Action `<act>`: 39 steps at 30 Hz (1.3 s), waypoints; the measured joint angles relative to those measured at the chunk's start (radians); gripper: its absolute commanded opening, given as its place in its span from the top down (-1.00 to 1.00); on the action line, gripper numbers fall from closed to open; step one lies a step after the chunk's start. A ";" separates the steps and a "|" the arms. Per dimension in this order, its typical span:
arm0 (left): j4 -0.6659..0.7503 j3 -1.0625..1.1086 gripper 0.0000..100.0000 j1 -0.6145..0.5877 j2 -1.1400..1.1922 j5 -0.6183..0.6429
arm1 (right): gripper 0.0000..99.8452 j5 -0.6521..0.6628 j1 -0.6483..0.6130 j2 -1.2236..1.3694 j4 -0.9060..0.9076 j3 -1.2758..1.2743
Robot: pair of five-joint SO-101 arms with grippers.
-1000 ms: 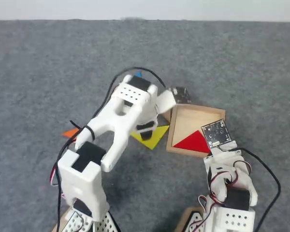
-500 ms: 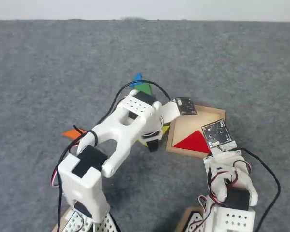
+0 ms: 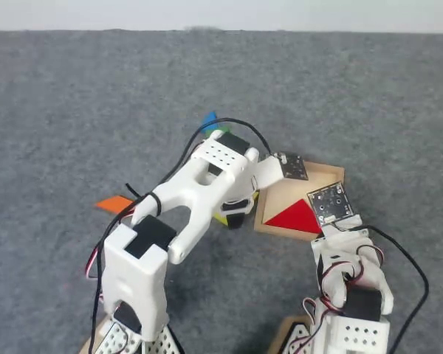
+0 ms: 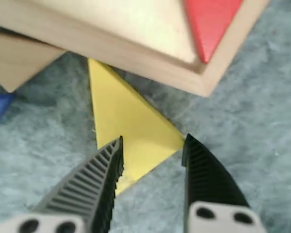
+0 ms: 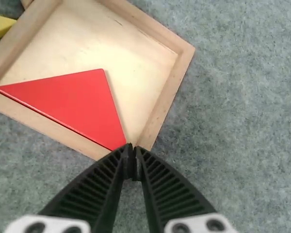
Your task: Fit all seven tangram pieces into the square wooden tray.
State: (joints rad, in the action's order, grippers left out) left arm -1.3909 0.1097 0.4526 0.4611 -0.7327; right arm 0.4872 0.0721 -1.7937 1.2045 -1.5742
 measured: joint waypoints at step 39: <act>-0.149 -0.296 0.70 -0.183 0.222 0.002 | 0.98 0.000 0.000 0.000 0.000 0.000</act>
State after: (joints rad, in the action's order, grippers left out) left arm -1.5397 -0.1864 0.2700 0.6836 -0.7311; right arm 0.4872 0.0721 -1.7937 1.2045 -1.5742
